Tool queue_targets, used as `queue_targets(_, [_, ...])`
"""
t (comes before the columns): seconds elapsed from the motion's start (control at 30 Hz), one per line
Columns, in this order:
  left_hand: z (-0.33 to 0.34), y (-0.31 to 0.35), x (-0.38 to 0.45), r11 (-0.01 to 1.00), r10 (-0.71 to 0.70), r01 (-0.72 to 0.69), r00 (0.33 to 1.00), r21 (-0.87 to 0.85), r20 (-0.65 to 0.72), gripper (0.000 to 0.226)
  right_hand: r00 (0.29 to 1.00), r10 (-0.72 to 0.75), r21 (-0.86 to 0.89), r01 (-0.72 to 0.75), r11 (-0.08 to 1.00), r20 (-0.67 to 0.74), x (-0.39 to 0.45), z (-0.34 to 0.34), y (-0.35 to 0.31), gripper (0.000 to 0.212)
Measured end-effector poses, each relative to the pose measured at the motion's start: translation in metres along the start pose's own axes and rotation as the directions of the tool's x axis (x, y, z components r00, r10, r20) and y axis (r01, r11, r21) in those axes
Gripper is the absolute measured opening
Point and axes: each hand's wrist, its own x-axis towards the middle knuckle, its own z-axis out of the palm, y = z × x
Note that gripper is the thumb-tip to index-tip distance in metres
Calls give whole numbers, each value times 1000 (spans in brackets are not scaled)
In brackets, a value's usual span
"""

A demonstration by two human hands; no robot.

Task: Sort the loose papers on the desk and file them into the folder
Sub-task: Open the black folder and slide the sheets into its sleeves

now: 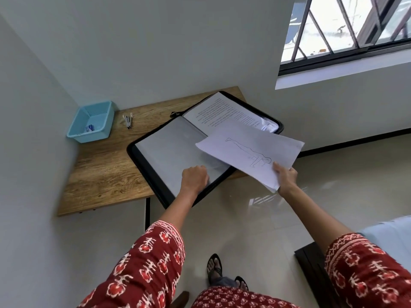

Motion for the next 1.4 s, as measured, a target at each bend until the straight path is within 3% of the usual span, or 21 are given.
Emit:
queue_targets(0.17, [-4, 10, 9, 999, 13, -14, 999, 45, 30, 15, 1000, -26, 9, 27, 1000, -17, 4, -13, -5, 42])
queue_targets(0.23, [-7, 7, 4, 998, 55, -53, 997, 31, -63, 16, 999, -42, 17, 43, 999, -20, 6, -16, -5, 41])
queue_targets(0.37, [-12, -1, -4, 981, 185, -176, 976, 85, -112, 43, 998, -54, 15, 54, 998, -21, 9, -15, -6, 38])
queue_targets(0.5, [-5, -8, -11, 979, 196, -190, 976, 69, -99, 42, 998, -61, 37, 61, 997, -12, 9, -10, -4, 29])
queue_targets(0.67, [-5, -4, -10, 989, 139, -133, 985, 60, -106, 15, 997, -71, 76, 72, 995, -10, 10, -1, -6, 21])
queue_targets(0.87, [-10, -3, 7, 999, -21, 20, 999, -48, -25, 38, 996, -83, 109, 84, 990, -14, 11, 10, -6, 24])
queue_targets(1.0, [-11, -3, 12, 991, -48, 49, 999, -128, 13, 18, 996, -87, 100, 87, 991, -4, 12, 11, -6, 13])
queue_targets(1.1, [-9, -6, 12, 911, -181, 191, 982, -366, 60, 30, 998, -60, 89, 59, 994, 14, 13, 6, -8, 8])
queue_targets(1.2, [-12, -11, 11, 812, -264, 314, 949, -492, 170, 26, 998, -52, 78, 50, 996, 24, 14, -4, -14, 34])
queue_targets(1.3, [-14, -14, 12, 786, -241, 315, 949, -532, 205, 21, 997, -25, 93, 17, 996, 76, 14, -19, -21, 36])
queue_targets(1.4, [-12, -18, 10, 805, -182, 260, 964, -533, 195, 13, 965, 29, 47, -42, 998, 259, 13, -40, -30, 26])
